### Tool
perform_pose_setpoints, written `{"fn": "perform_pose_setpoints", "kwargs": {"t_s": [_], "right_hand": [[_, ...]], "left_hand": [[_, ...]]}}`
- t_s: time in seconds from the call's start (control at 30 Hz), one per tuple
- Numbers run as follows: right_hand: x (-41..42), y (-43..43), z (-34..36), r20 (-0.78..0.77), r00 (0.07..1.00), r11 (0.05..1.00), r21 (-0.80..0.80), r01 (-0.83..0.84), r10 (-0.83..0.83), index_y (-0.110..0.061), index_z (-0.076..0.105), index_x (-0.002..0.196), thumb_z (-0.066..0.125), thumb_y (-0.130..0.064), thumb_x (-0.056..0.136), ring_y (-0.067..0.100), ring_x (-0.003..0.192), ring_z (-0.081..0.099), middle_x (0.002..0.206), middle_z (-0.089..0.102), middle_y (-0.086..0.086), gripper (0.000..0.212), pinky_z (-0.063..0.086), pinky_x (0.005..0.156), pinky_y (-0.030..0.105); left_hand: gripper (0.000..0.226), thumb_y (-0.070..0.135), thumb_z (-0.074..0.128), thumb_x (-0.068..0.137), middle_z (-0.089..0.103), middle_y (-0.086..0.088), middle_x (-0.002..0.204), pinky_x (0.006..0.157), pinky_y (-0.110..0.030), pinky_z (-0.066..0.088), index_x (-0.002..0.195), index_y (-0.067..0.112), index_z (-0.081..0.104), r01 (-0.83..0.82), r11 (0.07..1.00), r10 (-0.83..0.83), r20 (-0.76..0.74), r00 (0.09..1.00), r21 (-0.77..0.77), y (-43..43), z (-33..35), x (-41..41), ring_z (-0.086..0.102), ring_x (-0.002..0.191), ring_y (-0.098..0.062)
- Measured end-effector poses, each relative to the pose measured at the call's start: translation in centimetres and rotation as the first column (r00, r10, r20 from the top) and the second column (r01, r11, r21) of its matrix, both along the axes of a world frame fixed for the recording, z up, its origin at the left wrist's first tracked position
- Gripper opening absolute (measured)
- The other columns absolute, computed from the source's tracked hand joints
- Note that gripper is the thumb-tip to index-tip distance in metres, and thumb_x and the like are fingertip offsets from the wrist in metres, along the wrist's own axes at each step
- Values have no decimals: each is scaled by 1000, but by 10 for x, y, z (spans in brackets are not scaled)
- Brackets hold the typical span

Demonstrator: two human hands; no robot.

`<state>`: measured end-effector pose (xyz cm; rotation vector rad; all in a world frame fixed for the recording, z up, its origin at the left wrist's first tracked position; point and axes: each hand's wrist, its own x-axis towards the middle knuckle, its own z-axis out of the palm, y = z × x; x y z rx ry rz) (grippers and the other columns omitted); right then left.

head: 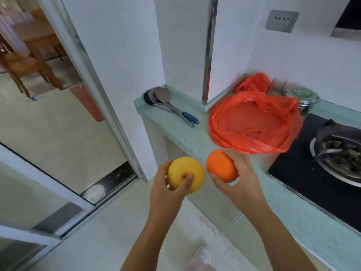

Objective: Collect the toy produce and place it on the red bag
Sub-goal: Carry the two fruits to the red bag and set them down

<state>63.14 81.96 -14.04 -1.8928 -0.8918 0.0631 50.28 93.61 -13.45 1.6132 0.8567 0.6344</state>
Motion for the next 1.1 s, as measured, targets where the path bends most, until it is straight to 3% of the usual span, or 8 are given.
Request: {"fn": "perform_pose_setpoints", "kwargs": {"t_s": [0.1, 0.27, 0.47, 0.57, 0.67, 0.83, 0.93, 1.1], "right_hand": [[47, 16, 3, 44, 996, 997, 14, 76, -77, -26, 49, 120, 79, -14, 69, 6, 105, 43, 119, 45, -2, 61, 33, 82, 2], [100, 25, 7, 37, 980, 981, 18, 195, -196, -21, 51, 123, 79, -14, 68, 12, 111, 43, 121, 44, -2, 62, 36, 88, 23], [131, 11, -3, 6, 949, 948, -45, 316, -316, -23, 49, 123, 78, -17, 69, 9, 109, 43, 121, 43, -4, 62, 33, 79, 2], [144, 1, -7, -2, 917, 915, -66, 397, -398, -24, 48, 124, 78, -20, 69, 10, 109, 43, 120, 41, -7, 63, 32, 81, 7], [159, -2, -12, -16, 886, 882, -98, 461, -464, -23, 48, 125, 77, -21, 70, 12, 110, 44, 121, 40, -8, 63, 35, 82, 15], [194, 7, -18, 7, 836, 827, -137, 545, -549, -21, 47, 126, 78, -21, 70, 12, 110, 43, 120, 39, -8, 64, 35, 83, 8], [220, 21, -21, 15, 809, 798, -159, 582, -587, -22, 46, 127, 77, -23, 71, 11, 113, 41, 121, 38, -8, 64, 37, 89, 24], [269, 47, -35, 17, 765, 750, -184, 636, -644, -22, 46, 128, 76, -24, 72, 13, 116, 40, 124, 41, -3, 63, 34, 93, 26]], "left_hand": [[46, 31, 73, 77, 51, 17, 111, 74, -20, 46, 115, 35, 48, 53, 997, -53, -7, 999, 49, 27, 7, 51, 53, 99, -5], [57, 25, 72, 77, 50, 5, 122, 77, -19, 44, 127, 25, 47, 154, 986, -152, -39, 988, 66, 47, 6, 118, 51, 107, -15], [54, 26, 73, 76, 50, 7, 121, 79, -23, 42, 122, 32, 46, 276, 960, -271, -87, 959, 47, 52, -9, 169, 50, 103, -12], [54, 35, 75, 72, 52, 7, 120, 79, -24, 45, 119, 34, 48, 348, 936, -342, -87, 936, 60, 56, -16, 196, 52, 104, -12], [72, 51, 68, 59, 52, 8, 123, 85, -33, 50, 125, 32, 48, 391, 918, -386, -82, 919, 67, 62, -21, 226, 53, 107, -11], [75, 50, 68, 62, 48, 11, 126, 95, -41, 46, 130, 31, 45, 506, 858, -500, -84, 862, 91, 80, -25, 283, 49, 113, -10], [73, 48, 71, 66, 48, 9, 126, 97, -40, 43, 131, 29, 44, 558, 820, -550, -92, 830, 130, 94, -29, 320, 47, 114, -12], [71, 43, 74, 69, 47, 8, 127, 95, -27, 37, 131, 26, 44, 623, 765, -611, -124, 782, 164, 118, -46, 378, 45, 114, -8]]}}
